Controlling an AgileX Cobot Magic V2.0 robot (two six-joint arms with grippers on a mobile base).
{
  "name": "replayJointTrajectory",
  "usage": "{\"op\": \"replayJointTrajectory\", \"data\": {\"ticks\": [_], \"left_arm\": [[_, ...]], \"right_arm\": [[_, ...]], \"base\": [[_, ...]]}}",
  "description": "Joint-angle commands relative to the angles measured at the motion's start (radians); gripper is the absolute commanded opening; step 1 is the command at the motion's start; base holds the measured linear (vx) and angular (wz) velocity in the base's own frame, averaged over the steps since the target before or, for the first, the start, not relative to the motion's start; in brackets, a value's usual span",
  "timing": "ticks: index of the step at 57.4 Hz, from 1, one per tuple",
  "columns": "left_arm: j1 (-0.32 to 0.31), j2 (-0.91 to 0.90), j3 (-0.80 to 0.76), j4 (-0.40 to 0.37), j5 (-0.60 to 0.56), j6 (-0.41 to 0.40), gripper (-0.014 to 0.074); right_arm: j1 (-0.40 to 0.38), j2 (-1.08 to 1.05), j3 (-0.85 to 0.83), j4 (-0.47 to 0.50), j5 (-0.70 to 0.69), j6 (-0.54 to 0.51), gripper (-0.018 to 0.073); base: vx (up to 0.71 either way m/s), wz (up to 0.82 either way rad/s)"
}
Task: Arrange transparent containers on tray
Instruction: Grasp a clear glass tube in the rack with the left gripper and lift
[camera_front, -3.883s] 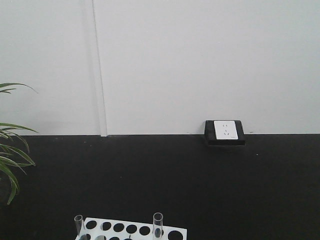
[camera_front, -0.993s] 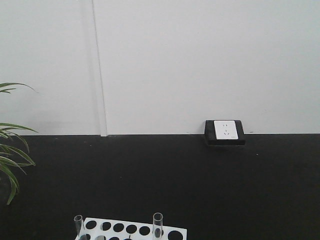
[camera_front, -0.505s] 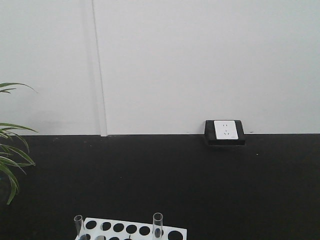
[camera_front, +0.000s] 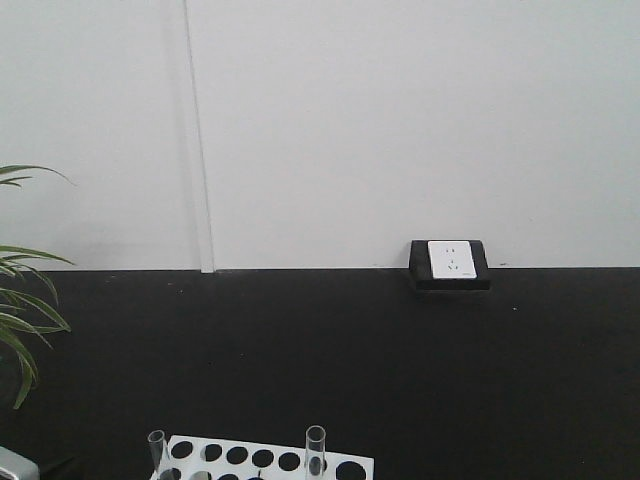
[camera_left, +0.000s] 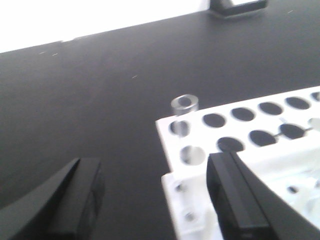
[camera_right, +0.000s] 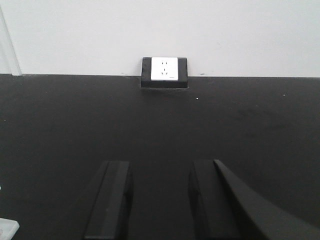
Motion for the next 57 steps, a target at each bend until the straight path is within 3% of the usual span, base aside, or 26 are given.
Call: {"op": "replayJointTrajectory", "data": {"ticks": [1, 10, 30, 46, 57], "left_arm": [[-0.015, 0.062, -0.03, 0.057, -0.21, -0.073, 0.0559], [-0.014, 0.202, -0.051, 0.095, -0.392, -0.087, 0.0559], [-0.014, 0.354, -0.206, 0.069, -0.389, -0.105, 0.0559], [-0.014, 0.391, -0.217, 0.046, -0.365, -0.105, 0.0556], [-0.014, 0.397, -0.217, 0.051, -0.373, -0.129, 0.0471]], "right_arm": [[-0.008, 0.008, -0.033, -0.013, -0.066, -0.005, 0.0365], [-0.008, 0.008, -0.033, -0.013, -0.053, -0.005, 0.0365], [-0.008, 0.008, -0.033, -0.011, -0.053, -0.005, 0.0365], [-0.008, 0.008, -0.033, -0.011, -0.053, -0.005, 0.0365], [-0.008, 0.008, -0.033, -0.011, -0.053, -0.005, 0.0365]], "base": [[0.0, 0.0], [0.0, 0.0], [0.0, 0.0], [0.0, 0.0], [0.0, 0.0]]}}
